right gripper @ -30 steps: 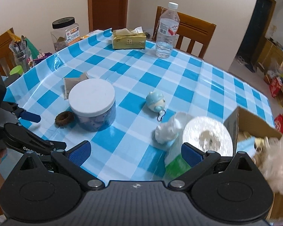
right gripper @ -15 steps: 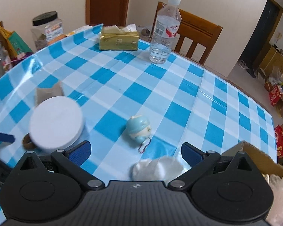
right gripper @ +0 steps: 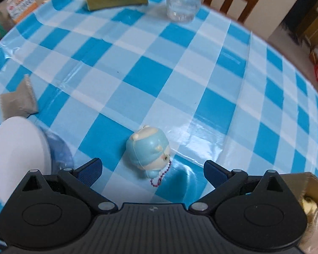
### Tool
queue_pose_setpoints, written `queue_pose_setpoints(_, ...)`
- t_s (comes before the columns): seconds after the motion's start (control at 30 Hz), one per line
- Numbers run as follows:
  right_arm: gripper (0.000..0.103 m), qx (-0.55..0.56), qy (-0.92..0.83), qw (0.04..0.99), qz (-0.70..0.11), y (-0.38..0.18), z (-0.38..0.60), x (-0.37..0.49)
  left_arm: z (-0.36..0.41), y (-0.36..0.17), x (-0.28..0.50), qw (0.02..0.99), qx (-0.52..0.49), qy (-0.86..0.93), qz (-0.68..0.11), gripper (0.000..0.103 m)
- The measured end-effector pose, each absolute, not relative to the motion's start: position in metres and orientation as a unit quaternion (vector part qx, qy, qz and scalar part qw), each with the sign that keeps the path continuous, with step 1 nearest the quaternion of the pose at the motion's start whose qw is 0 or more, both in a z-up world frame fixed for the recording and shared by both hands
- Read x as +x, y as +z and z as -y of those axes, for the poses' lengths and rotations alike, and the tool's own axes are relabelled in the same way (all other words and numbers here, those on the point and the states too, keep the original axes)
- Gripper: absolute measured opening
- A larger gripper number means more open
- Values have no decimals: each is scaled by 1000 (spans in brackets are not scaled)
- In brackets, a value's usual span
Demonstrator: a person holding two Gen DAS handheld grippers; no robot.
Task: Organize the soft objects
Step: 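Close the right tool on the light-blue figurine keychain while the left tool grasps the brown hair tie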
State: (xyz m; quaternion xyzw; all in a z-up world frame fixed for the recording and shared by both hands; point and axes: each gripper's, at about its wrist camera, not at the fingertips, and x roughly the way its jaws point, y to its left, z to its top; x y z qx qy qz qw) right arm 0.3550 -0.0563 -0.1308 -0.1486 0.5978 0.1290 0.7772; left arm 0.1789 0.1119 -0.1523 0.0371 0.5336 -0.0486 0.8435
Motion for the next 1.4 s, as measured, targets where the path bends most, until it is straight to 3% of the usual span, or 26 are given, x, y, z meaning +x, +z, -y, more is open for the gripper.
queue_pose_setpoints(0.7,103,-108,113,746,-647,-167,59,391,-112,-151,183,845,45,-60,-530,101)
queue_pose_setpoints(0.8,103,-108,114,748,-645,-167,60,389,-112,-148,189,846,54,-76,-525,85)
queue_pose_setpoints(0.87,103,-107,113,751,-642,-167,61,387,-113,-144,195,848,59,-86,-520,69)
queue_pose_setpoints(0.97,103,-108,114,748,-645,-167,61,388,-114,-141,203,847,65,-95,-519,58)
queue_pose_setpoints(1.17,103,-105,109,746,-648,-167,59,390,-116,-141,204,848,64,-98,-517,55)
queue_pose_setpoints(1.27,103,-103,107,746,-649,-168,57,394,-118,-140,203,849,64,-95,-516,43)
queue_pose_setpoints(1.4,99,-103,109,750,-645,-164,54,392,-121,-139,203,848,64,-97,-517,40)
